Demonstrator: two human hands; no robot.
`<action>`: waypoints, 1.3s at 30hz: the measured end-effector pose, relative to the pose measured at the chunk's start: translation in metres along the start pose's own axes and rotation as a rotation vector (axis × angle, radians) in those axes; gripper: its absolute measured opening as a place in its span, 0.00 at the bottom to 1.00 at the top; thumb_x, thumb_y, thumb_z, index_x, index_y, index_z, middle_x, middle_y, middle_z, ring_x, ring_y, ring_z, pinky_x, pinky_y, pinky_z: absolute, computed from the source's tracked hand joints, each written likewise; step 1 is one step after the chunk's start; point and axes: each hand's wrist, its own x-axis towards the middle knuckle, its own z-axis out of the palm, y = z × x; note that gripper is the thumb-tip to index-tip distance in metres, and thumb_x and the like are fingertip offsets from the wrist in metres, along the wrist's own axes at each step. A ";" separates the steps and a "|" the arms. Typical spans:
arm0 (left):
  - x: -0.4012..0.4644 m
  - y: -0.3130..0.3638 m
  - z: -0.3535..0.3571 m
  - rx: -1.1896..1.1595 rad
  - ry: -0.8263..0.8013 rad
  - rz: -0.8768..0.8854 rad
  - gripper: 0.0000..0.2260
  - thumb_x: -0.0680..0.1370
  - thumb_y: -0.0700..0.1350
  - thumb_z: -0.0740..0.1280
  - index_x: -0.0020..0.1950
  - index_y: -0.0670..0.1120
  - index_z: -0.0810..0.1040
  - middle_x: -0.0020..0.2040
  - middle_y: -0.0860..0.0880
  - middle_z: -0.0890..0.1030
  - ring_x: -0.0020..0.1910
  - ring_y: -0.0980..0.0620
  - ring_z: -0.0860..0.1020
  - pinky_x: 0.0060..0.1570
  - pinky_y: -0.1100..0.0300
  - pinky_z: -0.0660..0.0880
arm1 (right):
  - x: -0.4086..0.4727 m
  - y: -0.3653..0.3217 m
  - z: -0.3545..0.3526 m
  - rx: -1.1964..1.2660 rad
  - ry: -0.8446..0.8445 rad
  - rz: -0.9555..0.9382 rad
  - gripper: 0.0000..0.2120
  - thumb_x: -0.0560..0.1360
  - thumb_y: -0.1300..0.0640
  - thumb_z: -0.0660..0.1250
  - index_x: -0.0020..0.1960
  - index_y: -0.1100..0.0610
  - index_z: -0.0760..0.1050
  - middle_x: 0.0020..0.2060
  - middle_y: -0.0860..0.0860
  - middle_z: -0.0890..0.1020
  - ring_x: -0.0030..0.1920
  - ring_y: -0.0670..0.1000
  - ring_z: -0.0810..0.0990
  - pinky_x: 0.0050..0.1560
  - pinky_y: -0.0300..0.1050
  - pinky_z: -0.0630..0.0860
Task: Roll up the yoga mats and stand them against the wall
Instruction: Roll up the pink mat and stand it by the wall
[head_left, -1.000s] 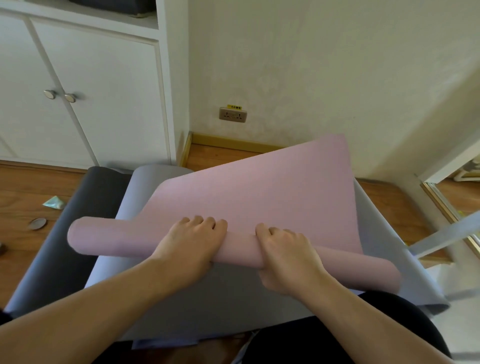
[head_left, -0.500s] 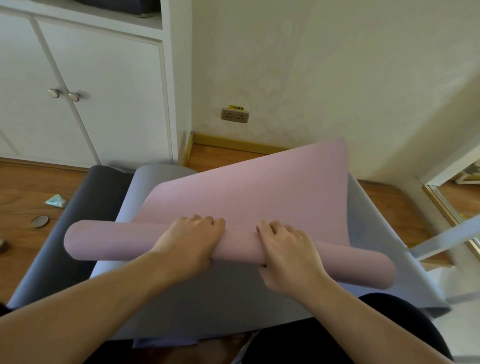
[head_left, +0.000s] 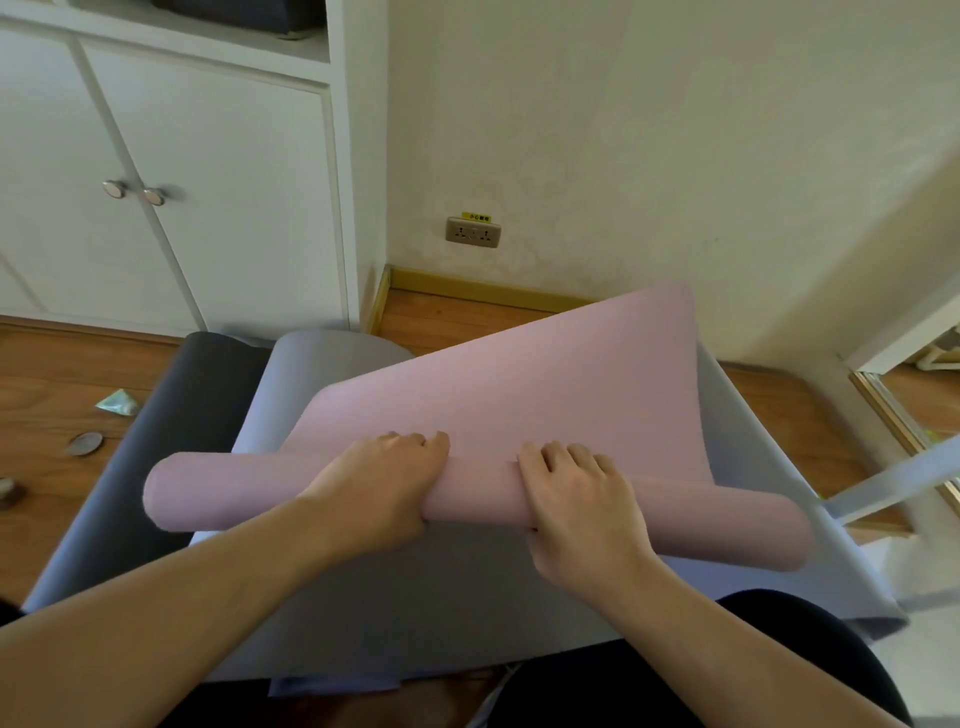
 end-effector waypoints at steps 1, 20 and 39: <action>0.000 0.000 -0.003 -0.010 -0.013 -0.016 0.19 0.74 0.51 0.71 0.61 0.51 0.69 0.55 0.50 0.80 0.53 0.46 0.79 0.50 0.52 0.75 | 0.001 -0.001 0.000 -0.007 0.003 0.001 0.34 0.50 0.55 0.84 0.51 0.56 0.72 0.37 0.54 0.79 0.34 0.58 0.78 0.32 0.50 0.71; -0.007 0.005 0.010 0.150 0.123 0.082 0.28 0.64 0.54 0.81 0.59 0.50 0.75 0.50 0.50 0.81 0.44 0.48 0.80 0.46 0.51 0.80 | 0.002 0.003 -0.005 0.013 -0.055 0.009 0.28 0.54 0.49 0.77 0.49 0.53 0.69 0.34 0.51 0.77 0.29 0.58 0.78 0.29 0.46 0.64; -0.003 0.008 -0.007 0.074 0.052 0.009 0.24 0.75 0.54 0.73 0.67 0.51 0.68 0.61 0.51 0.79 0.57 0.48 0.78 0.57 0.53 0.77 | -0.002 0.001 -0.011 0.009 -0.020 -0.042 0.34 0.57 0.48 0.83 0.57 0.55 0.72 0.45 0.54 0.80 0.41 0.58 0.79 0.39 0.53 0.78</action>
